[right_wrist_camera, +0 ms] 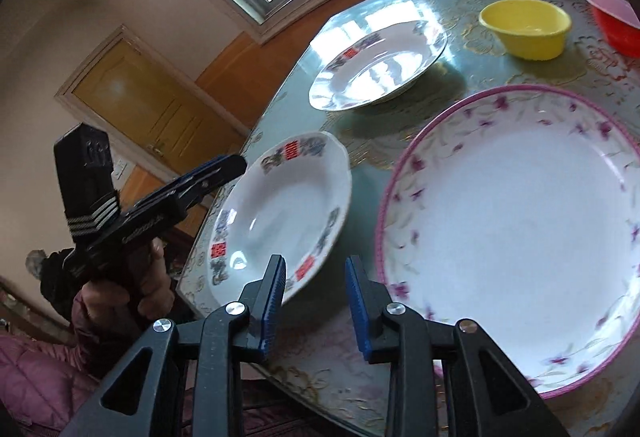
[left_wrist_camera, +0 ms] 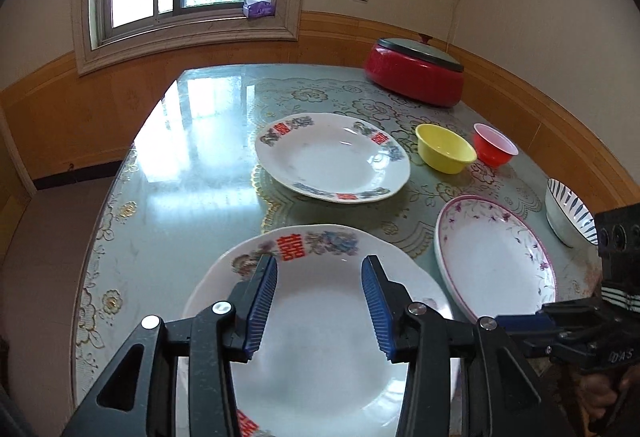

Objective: Organize plates and bowls

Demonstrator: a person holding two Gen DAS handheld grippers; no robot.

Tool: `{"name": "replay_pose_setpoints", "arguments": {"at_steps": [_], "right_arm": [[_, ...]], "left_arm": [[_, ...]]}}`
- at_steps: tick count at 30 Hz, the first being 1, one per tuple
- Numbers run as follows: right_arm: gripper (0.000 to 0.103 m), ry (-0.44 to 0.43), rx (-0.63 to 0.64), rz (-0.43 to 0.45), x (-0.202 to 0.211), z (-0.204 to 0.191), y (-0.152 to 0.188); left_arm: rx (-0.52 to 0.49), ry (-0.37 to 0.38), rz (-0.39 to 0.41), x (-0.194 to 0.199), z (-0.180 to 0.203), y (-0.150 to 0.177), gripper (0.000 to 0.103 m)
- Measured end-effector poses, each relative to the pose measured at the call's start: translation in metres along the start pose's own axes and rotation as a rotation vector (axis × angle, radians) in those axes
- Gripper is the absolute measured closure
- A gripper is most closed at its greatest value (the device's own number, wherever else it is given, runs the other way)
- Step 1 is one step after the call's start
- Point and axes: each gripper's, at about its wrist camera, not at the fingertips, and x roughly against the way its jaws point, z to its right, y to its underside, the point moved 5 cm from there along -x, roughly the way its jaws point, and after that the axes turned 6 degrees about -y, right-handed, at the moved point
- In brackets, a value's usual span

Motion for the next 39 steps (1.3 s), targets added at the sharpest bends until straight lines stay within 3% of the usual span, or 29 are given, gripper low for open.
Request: {"name": "replay_pose_setpoints", "arguments": {"at_steps": [5, 9, 15, 19, 25, 30, 33, 39], "right_arm": [[0.072, 0.041, -0.055, -0.02, -0.027, -0.007, 0.01], [0.072, 0.082, -0.1, 0.001, -0.039, -0.005, 0.013], [0.072, 0.124, -0.122, 0.023, -0.056, -0.006, 0.013], [0.072, 0.153, -0.135, 0.036, -0.066, -0.006, 0.011], [0.071, 0.21, -0.089, 0.056, -0.078, -0.011, 0.009], [0.073, 0.297, -0.012, 0.069, -0.078, -0.014, 0.007], [0.075, 0.315, -0.002, 0.077, -0.077, -0.011, 0.007], [0.074, 0.351, -0.004, 0.096, -0.073, -0.008, 0.005]], "left_arm": [[-0.002, 0.027, -0.002, -0.008, -0.041, -0.001, 0.058], [-0.002, 0.039, -0.033, -0.018, -0.069, 0.004, 0.048], [-0.008, 0.101, -0.091, -0.037, -0.092, 0.015, 0.049], [-0.021, 0.16, -0.132, -0.049, -0.092, 0.024, 0.05], [-0.062, 0.23, -0.154, -0.056, -0.078, 0.031, 0.072], [-0.11, 0.189, -0.128, -0.059, -0.069, 0.033, 0.073], [-0.137, 0.175, -0.127, -0.061, -0.063, 0.036, 0.064], [-0.1, 0.173, -0.119, -0.059, -0.063, 0.043, 0.07]]}}
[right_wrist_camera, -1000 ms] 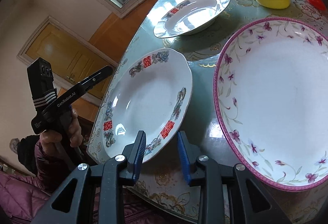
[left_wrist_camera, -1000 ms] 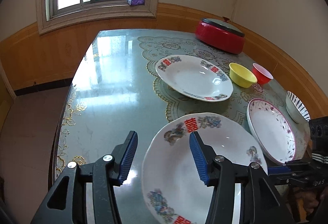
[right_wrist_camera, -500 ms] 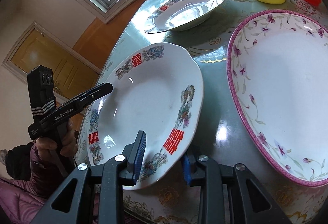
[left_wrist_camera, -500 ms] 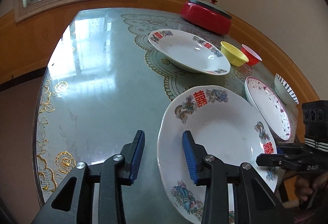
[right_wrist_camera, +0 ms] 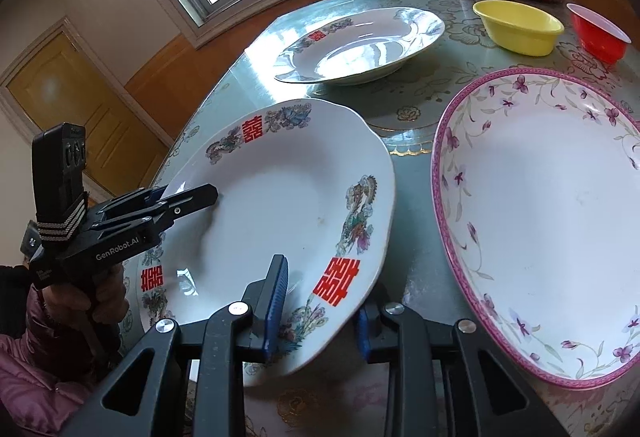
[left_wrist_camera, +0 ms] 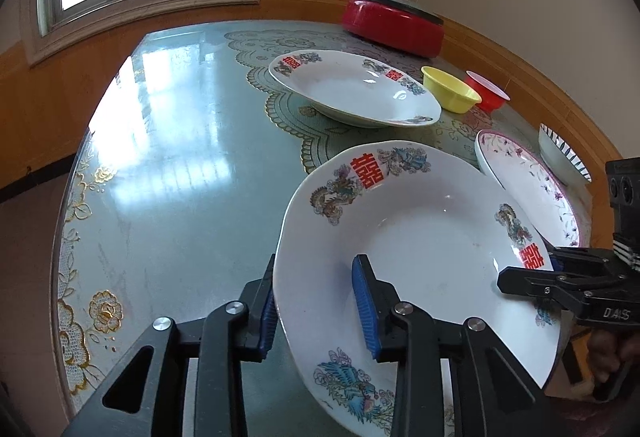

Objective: Organize plates and bowls

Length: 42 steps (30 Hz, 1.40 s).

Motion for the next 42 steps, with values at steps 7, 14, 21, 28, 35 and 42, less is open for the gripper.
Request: {"name": "replay_pose_setpoints", "arguments": {"at_steps": [7, 14, 21, 28, 35, 42], "right_arm": [[0.075, 0.074, 0.035, 0.009, 0.003, 0.003, -0.001], [0.075, 0.094, 0.062, 0.036, 0.01, -0.001, -0.004], [0.075, 0.107, 0.084, 0.082, 0.021, -0.002, -0.008], [0.075, 0.13, 0.081, 0.155, 0.05, 0.001, -0.017], [0.075, 0.225, 0.041, 0.215, 0.091, 0.033, -0.021], [0.075, 0.303, -0.042, 0.224, 0.119, 0.086, -0.018]], "left_arm": [[0.034, 0.032, 0.015, 0.009, 0.007, 0.01, 0.073], [0.049, 0.043, 0.04, 0.019, 0.008, 0.011, 0.076], [0.027, 0.041, 0.08, 0.029, 0.015, 0.006, 0.076], [-0.023, 0.056, 0.124, 0.039, 0.037, -0.016, 0.075], [-0.101, 0.118, 0.151, 0.029, 0.09, -0.044, 0.075], [-0.164, 0.174, 0.122, -0.006, 0.149, -0.062, 0.074]]}}
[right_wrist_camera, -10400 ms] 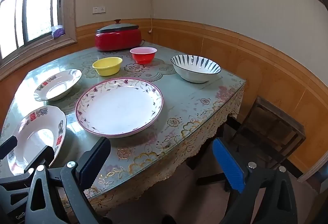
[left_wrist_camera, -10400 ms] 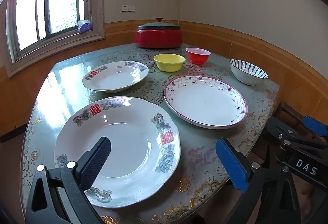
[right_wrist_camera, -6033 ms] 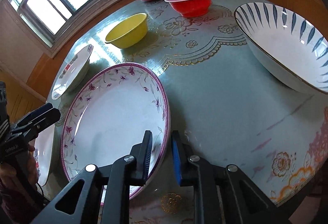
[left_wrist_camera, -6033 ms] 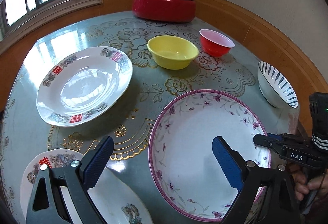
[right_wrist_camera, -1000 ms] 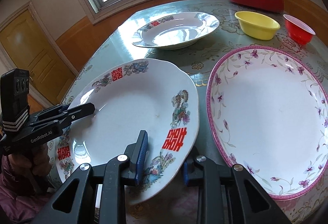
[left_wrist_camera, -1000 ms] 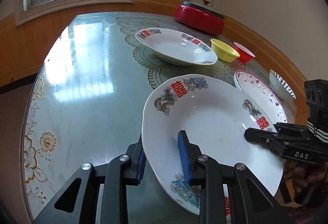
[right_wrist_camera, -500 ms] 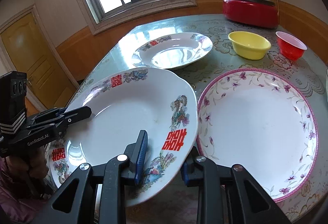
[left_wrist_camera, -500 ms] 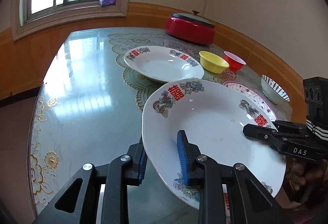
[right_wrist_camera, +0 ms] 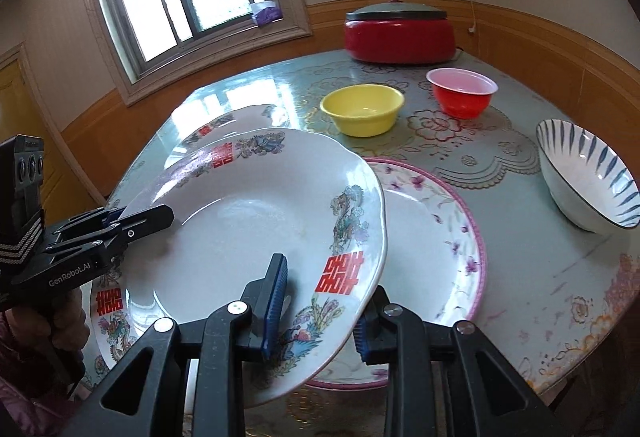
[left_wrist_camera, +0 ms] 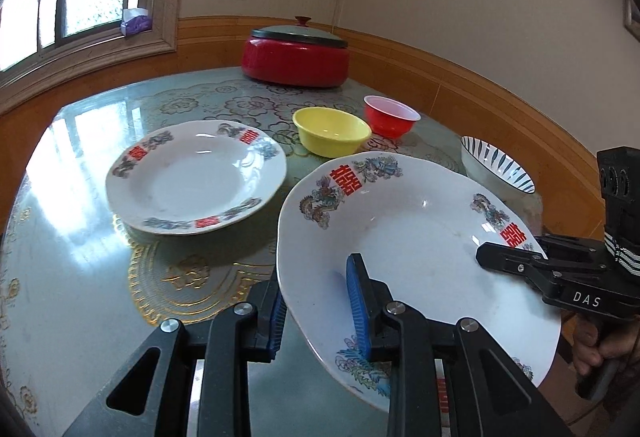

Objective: Organize plates and bowls

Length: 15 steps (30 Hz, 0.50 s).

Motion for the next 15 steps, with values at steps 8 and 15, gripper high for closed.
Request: {"name": "replay_pose_setpoints", "arguments": {"at_steps": [8, 15], "right_arm": [[0.074, 0.034, -0.042, -0.046, -0.01, 0.044, 0.002], [0.074, 0.028, -0.019, -0.076, -0.018, 0.056, 0.002]], "left_arm": [[-0.009, 0.017, -0.056, -0.042, 0.029, -0.004, 0.074], [-0.016, -0.03, -0.064, -0.054, 0.036, -0.003, 0.071]]}}
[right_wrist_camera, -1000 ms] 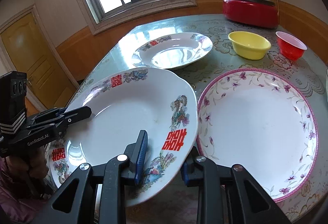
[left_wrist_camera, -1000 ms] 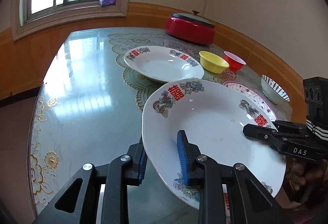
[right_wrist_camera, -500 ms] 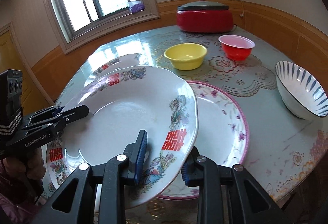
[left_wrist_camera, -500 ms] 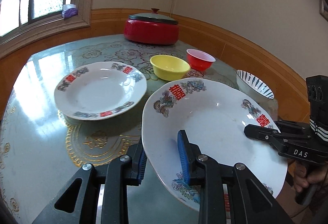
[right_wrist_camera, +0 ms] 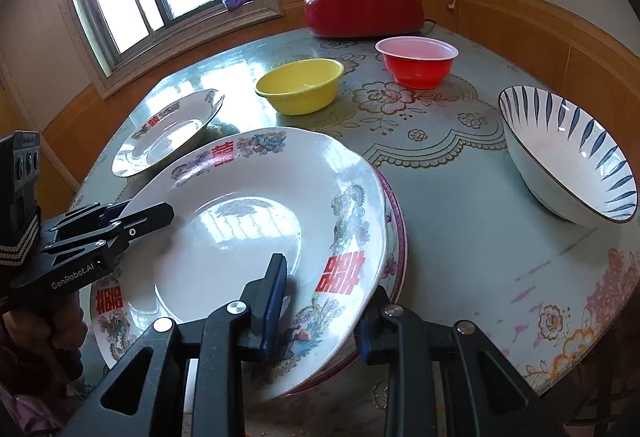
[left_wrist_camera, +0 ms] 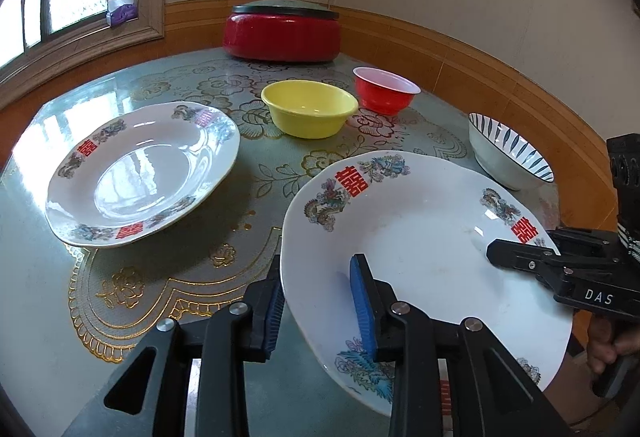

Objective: Organize plates and bowls

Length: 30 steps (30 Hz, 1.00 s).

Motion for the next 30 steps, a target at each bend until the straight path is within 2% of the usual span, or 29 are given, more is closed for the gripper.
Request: {"name": "replay_pose_setpoints", "arguments": {"at_steps": [4, 8, 14, 18, 30], "right_arm": [[0.075, 0.016, 0.031, -0.014, -0.005, 0.002, 0.002], [0.075, 0.012, 0.009, -0.017, -0.005, 0.008, 0.005], [0.074, 0.069, 0.016, 0.003, -0.003, 0.01, 0.005], [0.071, 0.147, 0.046, 0.014, -0.002, 0.005, 0.001], [0.072, 0.217, 0.011, 0.048, 0.008, 0.01, -0.004]], "left_arm": [[-0.016, -0.043, 0.0, -0.002, 0.0, 0.003, 0.072], [-0.024, -0.046, 0.008, -0.003, 0.002, 0.002, 0.072], [-0.052, -0.089, 0.014, -0.003, 0.006, 0.004, 0.072], [-0.041, -0.092, 0.01, -0.003, 0.005, 0.006, 0.071], [-0.028, -0.087, -0.002, -0.002, 0.002, 0.01, 0.071]]}}
